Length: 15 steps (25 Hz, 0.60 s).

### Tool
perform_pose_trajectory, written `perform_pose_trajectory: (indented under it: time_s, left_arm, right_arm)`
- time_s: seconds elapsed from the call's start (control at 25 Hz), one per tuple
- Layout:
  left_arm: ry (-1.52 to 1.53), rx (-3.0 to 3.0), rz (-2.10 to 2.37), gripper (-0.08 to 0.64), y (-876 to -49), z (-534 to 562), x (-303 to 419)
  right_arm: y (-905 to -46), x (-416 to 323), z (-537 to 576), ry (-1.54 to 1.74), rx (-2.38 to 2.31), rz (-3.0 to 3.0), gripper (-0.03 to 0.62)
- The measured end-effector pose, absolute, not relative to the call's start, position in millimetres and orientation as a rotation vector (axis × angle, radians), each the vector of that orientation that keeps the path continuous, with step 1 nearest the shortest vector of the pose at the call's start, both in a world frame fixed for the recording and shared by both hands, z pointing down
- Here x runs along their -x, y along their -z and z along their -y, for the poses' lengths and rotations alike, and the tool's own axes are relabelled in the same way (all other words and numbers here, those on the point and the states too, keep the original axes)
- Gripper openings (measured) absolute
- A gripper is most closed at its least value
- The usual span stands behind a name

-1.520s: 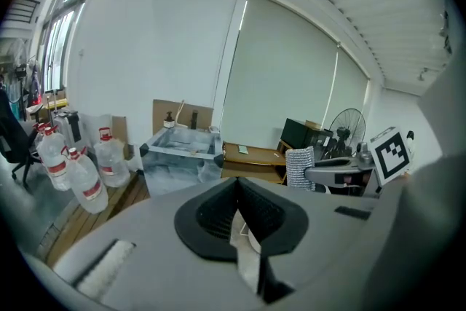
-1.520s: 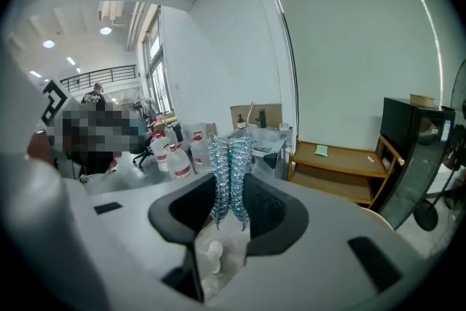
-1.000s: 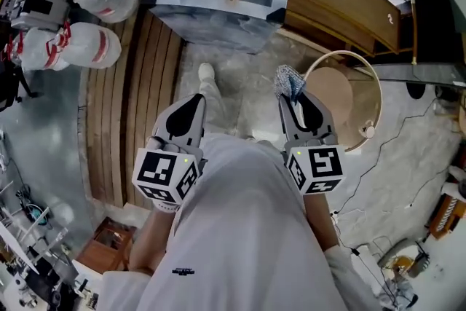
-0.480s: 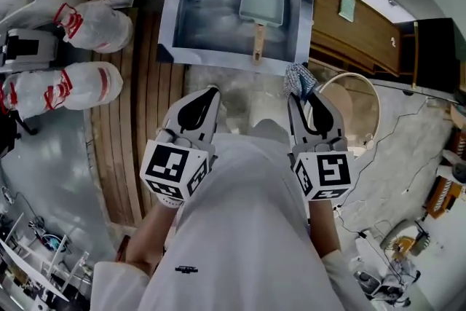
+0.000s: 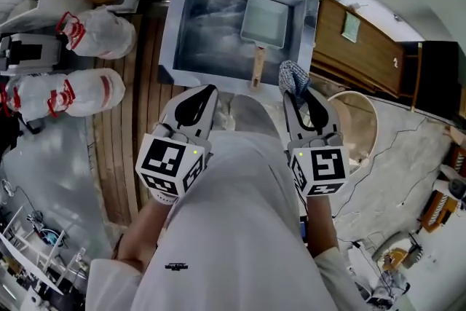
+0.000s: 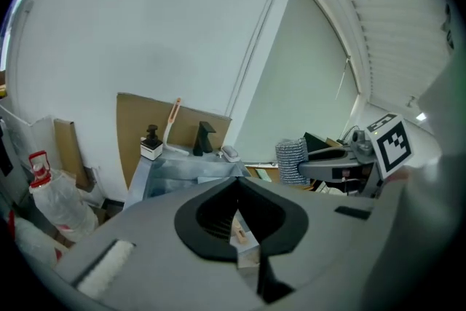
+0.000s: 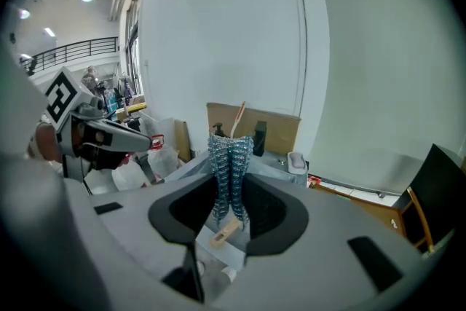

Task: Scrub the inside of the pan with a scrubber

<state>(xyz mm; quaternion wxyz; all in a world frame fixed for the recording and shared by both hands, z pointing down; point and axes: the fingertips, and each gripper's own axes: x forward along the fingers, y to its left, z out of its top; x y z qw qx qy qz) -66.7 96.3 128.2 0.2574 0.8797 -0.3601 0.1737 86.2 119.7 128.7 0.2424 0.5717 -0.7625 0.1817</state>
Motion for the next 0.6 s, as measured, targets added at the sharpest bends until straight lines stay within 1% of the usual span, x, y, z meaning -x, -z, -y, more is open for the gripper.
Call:
perform_pose_trajectory:
  time_s: [0.32, 0.6]
  left_arm:
    - [-0.523, -2.349, 1.009, 0.005, -139.1, -60.5, 45.2]
    - [-0.57, -2.285, 1.018, 0.005, -175.7, -30.7, 26.3]
  right_arm:
    - [-147.9, -99.9, -63.2, -0.421, -1.424, 2.106, 0.115]
    - [-194.6, -101.0, -8.4, -0.326, -1.241, 2.084, 0.115]
